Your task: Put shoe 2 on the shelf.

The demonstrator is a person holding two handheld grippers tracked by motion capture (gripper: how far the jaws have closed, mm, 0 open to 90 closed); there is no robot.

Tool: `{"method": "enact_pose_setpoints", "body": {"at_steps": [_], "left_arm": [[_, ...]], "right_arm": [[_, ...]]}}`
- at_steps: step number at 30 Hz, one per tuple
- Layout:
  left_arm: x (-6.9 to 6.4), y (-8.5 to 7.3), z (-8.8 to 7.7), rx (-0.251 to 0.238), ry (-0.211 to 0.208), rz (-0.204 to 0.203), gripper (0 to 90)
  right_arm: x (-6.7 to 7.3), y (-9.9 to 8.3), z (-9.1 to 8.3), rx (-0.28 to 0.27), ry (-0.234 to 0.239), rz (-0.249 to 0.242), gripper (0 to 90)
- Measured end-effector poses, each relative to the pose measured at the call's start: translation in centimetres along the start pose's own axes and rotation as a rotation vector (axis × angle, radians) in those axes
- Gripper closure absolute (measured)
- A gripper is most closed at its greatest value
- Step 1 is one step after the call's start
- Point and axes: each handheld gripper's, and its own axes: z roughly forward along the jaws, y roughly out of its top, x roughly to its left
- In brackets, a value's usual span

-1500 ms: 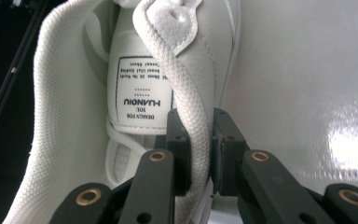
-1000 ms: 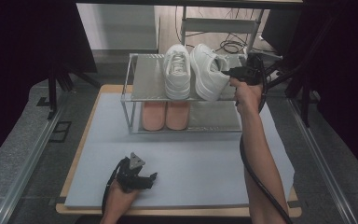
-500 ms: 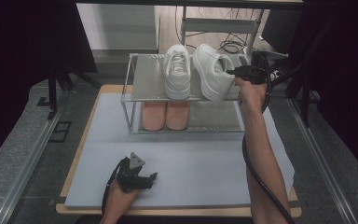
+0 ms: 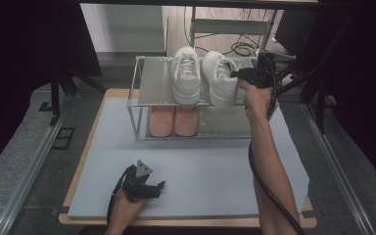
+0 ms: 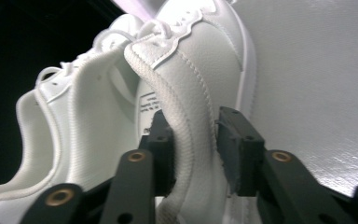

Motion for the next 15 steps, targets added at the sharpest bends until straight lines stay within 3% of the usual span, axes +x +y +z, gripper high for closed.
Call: {"method": "enact_pose_setpoints", "body": {"at_steps": [6,10,15], "left_arm": [[0.0,0.0,0.0,0.0,0.001,0.003,15.5],[0.0,0.0,0.0,-0.001,0.001,0.003,15.6],[0.0,0.0,0.0,-0.002,0.002,0.002,15.6]], "right_arm": [[-0.4,0.0,-0.7,-0.018,0.089,-0.004,56.6],[-1.0,-0.1,-1.8,-0.044,0.152,-0.014,58.0],[-1.3,-0.8,-3.4,-0.064,0.176,-0.077,57.9]]}}
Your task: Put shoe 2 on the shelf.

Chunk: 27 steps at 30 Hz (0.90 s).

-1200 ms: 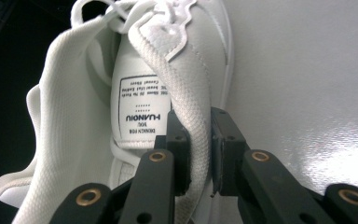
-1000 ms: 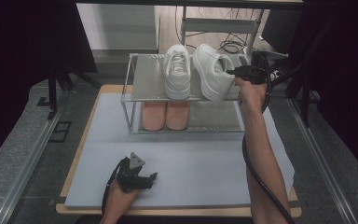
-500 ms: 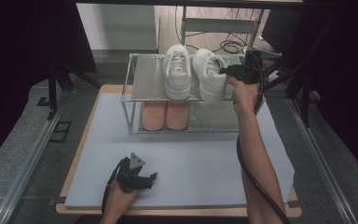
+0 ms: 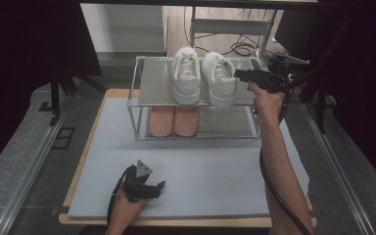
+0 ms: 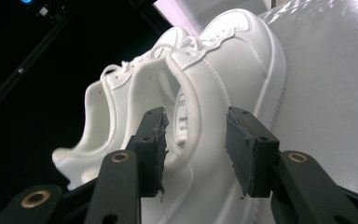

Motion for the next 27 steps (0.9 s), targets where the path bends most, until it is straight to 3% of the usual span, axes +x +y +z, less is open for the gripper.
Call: {"method": "enact_pose_setpoints", "body": {"at_steps": [6,10,12,18,27], "left_arm": [[0.0,0.0,0.0,-0.003,0.002,0.0,15.7],[0.0,0.0,0.0,-0.003,0.003,-0.002,15.7],[0.0,0.0,0.0,-0.001,0.003,0.0,15.7],[0.0,0.0,0.0,-0.002,0.004,0.001,15.7],[0.0,0.0,0.0,-0.002,0.003,0.0,15.7]], "right_arm": [[-1.1,-1.4,-1.6,-0.007,0.051,-0.018,60.5],[-1.5,-2.5,-2.2,0.009,0.08,-0.064,61.9],[-1.4,-3.2,-2.4,0.015,0.07,-0.09,62.7],[-1.3,-5.2,-3.1,-0.012,-0.007,-0.168,76.3],[-2.4,-7.3,-1.1,0.013,0.062,-0.143,85.7]]}}
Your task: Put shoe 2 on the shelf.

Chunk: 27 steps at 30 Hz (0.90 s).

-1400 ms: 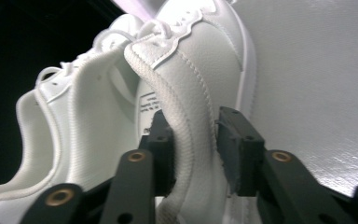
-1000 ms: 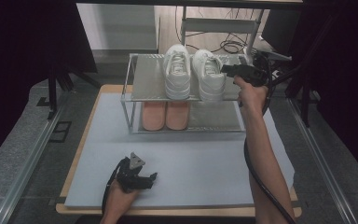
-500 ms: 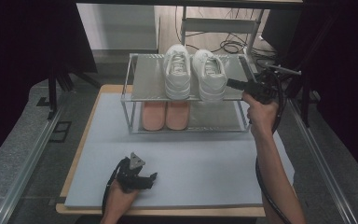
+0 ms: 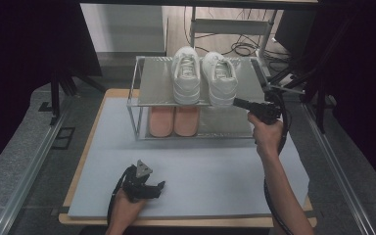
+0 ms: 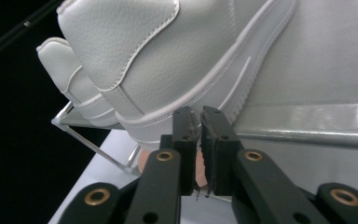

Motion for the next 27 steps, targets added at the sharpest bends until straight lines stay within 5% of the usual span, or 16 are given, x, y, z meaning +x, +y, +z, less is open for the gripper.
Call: {"method": "enact_pose_setpoints", "body": {"at_steps": [17,27], "left_arm": [[0.0,0.0,0.0,-0.002,-0.002,-0.004,15.6],[0.0,0.0,0.0,0.002,-0.001,0.0,15.6]], "right_arm": [[1.2,0.0,2.6,0.02,0.061,0.015,85.1],[0.9,-0.2,2.6,0.013,0.068,0.021,80.5]]}}
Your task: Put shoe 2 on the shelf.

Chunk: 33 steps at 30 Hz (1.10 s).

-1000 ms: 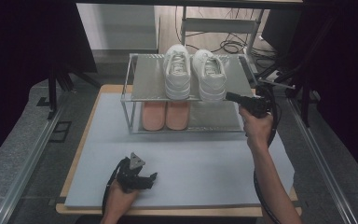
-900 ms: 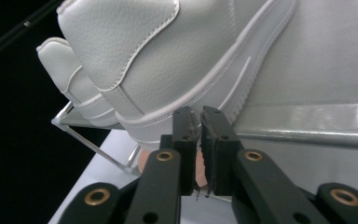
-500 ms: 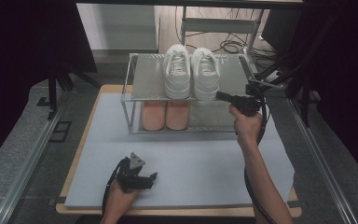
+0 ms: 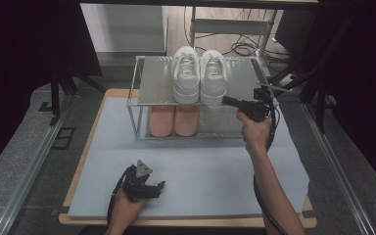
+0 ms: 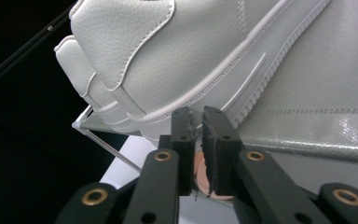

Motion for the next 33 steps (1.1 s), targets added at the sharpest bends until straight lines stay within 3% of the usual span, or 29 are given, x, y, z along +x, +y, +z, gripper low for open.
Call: {"method": "enact_pose_setpoints", "body": {"at_steps": [7,19,27,33], "left_arm": [[0.0,0.0,0.0,0.0,0.0,-0.001,15.6],[0.0,0.0,0.0,-0.005,0.0,-0.004,15.6],[0.0,0.0,0.0,-0.005,0.0,-0.004,15.6],[0.0,0.0,0.0,-0.005,0.0,-0.003,15.6]], "right_arm": [[0.2,-0.1,-0.3,0.004,-0.017,-0.027,71.1],[1.1,-1.2,-1.3,0.033,-0.086,-0.214,48.1],[1.1,-2.0,-2.0,0.042,-0.088,-0.29,38.8],[1.3,-2.7,-2.5,0.063,-0.122,-0.369,31.9]]}}
